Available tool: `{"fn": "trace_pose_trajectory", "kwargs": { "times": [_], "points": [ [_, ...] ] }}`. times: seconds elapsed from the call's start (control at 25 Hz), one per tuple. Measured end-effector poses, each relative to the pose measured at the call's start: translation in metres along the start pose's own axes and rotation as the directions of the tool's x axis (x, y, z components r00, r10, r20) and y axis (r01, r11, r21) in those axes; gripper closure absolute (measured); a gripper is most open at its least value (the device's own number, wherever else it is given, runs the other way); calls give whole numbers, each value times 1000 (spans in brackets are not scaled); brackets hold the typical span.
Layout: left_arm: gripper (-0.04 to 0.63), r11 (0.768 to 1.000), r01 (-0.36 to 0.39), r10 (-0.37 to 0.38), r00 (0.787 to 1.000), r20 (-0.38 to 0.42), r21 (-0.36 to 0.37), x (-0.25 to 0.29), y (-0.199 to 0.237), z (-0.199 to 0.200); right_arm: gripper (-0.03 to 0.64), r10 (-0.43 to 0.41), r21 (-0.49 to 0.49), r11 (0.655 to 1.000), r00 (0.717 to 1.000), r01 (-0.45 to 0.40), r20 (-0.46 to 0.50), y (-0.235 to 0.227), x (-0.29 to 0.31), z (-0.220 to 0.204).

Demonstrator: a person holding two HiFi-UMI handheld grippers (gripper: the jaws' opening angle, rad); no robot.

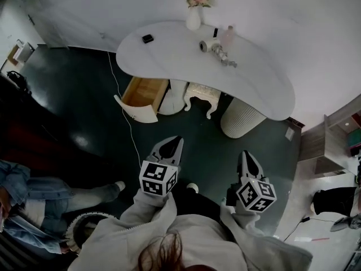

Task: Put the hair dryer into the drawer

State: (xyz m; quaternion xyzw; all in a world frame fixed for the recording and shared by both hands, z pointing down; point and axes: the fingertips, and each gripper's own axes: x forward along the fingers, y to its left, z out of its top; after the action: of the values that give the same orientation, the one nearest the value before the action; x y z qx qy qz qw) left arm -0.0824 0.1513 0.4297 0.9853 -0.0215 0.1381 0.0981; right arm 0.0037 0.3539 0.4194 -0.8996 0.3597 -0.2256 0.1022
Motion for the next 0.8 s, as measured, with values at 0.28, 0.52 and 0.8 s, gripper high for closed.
{"fn": "trace_pose_trajectory", "kwargs": {
  "times": [0.28,0.52,0.8],
  "points": [
    [575,999,-35,34,999,-23,-21,-13,7,-6,567,35,10,999,999,-35,-42,11,3,-15],
    [575,999,-34,34,999,-32,-15,-12,5,-9,567,29,27,999,999,-28,-46,5,3,-19],
    [575,999,-25,24,999,-47,-22,6,14,-12,568,26,23,999,998,-25,-48,4,21,-16]
  ]
}}
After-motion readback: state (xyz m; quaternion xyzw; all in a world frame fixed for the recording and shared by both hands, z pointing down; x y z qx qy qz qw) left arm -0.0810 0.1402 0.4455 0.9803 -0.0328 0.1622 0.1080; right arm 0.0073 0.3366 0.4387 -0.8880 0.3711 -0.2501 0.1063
